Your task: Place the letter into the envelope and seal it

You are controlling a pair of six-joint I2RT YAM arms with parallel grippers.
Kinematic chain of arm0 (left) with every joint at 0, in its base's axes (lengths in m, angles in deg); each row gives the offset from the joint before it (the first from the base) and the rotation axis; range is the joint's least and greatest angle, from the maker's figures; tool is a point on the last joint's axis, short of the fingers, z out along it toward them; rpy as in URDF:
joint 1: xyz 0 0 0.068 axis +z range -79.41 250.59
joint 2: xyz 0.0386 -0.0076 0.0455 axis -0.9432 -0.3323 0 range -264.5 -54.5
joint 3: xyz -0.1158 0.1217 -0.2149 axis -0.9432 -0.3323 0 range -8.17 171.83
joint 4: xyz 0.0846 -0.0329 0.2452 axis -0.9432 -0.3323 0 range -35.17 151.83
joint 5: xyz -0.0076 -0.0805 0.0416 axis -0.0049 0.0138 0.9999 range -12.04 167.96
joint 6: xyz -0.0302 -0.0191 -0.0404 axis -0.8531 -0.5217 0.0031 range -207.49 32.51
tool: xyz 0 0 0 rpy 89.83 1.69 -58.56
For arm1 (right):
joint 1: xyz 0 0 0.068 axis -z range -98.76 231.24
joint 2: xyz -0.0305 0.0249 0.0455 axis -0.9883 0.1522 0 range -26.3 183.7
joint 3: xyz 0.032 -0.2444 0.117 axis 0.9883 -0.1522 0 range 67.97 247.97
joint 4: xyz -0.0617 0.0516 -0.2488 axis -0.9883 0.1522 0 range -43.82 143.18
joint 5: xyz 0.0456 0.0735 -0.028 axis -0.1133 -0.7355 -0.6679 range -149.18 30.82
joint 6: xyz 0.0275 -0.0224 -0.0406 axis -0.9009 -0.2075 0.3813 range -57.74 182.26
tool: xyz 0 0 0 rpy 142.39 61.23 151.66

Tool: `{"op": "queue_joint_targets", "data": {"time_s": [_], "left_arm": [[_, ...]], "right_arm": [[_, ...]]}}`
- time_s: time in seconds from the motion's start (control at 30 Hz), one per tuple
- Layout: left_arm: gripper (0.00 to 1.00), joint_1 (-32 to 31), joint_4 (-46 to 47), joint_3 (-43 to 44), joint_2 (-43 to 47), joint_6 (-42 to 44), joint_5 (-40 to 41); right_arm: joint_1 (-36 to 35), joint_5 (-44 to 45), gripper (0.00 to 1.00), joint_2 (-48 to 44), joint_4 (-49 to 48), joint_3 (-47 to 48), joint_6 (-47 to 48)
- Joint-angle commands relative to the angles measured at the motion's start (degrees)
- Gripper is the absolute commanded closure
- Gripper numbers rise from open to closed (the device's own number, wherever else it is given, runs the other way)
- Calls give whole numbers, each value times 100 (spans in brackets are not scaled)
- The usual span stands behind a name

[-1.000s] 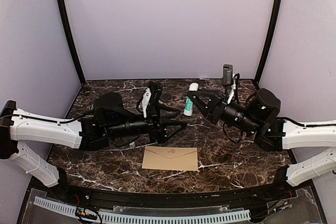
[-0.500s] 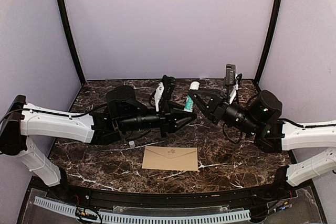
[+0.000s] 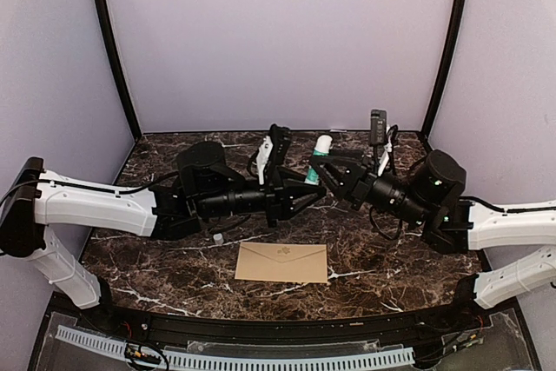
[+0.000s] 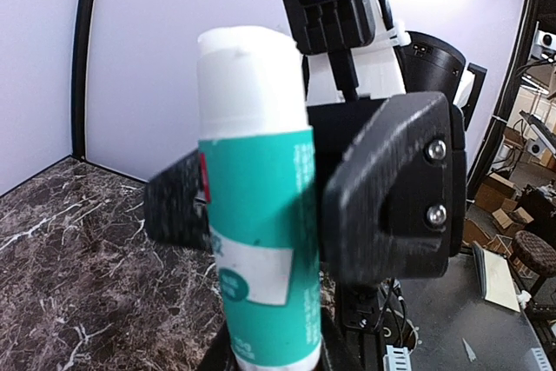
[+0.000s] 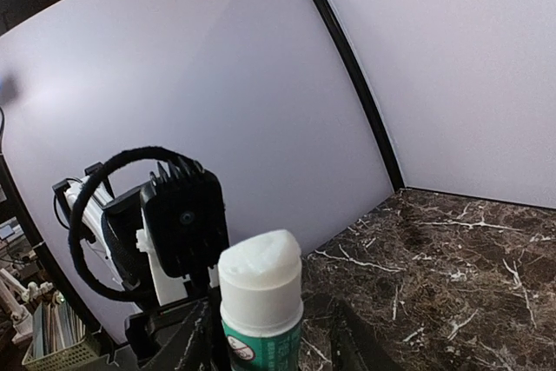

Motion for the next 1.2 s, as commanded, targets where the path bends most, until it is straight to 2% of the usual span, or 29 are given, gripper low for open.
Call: {"op": "queue_joint_targets", "data": {"time_s": [0.0, 0.1, 0.23, 0.5, 0.6, 0.67, 0.7, 0.83, 0.93, 1.1, 1.17], "left_arm": [[92, -14, 41, 114, 74, 229, 207], [92, -12, -36, 121, 55, 354, 539], [93, -13, -169, 211, -46, 484, 801], [94, -15, -295, 338, -211, 605, 932], [94, -15, -311, 332, -199, 624, 910], [95, -16, -354, 329, -170, 636, 783], [95, -14, -370, 320, -135, 640, 703], [95, -15, -363, 262, 42, 631, -235], [95, -13, -292, 219, 170, 585, -1332], [94, -12, 53, 118, 268, 426, -2846], [94, -17, 163, 95, 291, 364, -3197]], "right_arm": [[-49, 193, 56, -120, 705, 179, 263], [-49, 328, 57, -113, 936, 275, 277], [-51, 447, 66, -38, 980, 338, 253], [-54, 452, 77, 169, 1015, 527, 290], [-57, 467, 86, 181, 1056, 526, 329], [-56, 480, 98, 141, 1103, 494, 392], [-58, 476, 100, 115, 1121, 469, 437], [-39, -201, 100, -92, 927, 179, 848], [-24, -1043, 100, -148, 792, 117, 1064], [41, -2011, 100, -99, 701, 171, 1178], [66, -2297, 100, -57, 692, 223, 1188]]}}
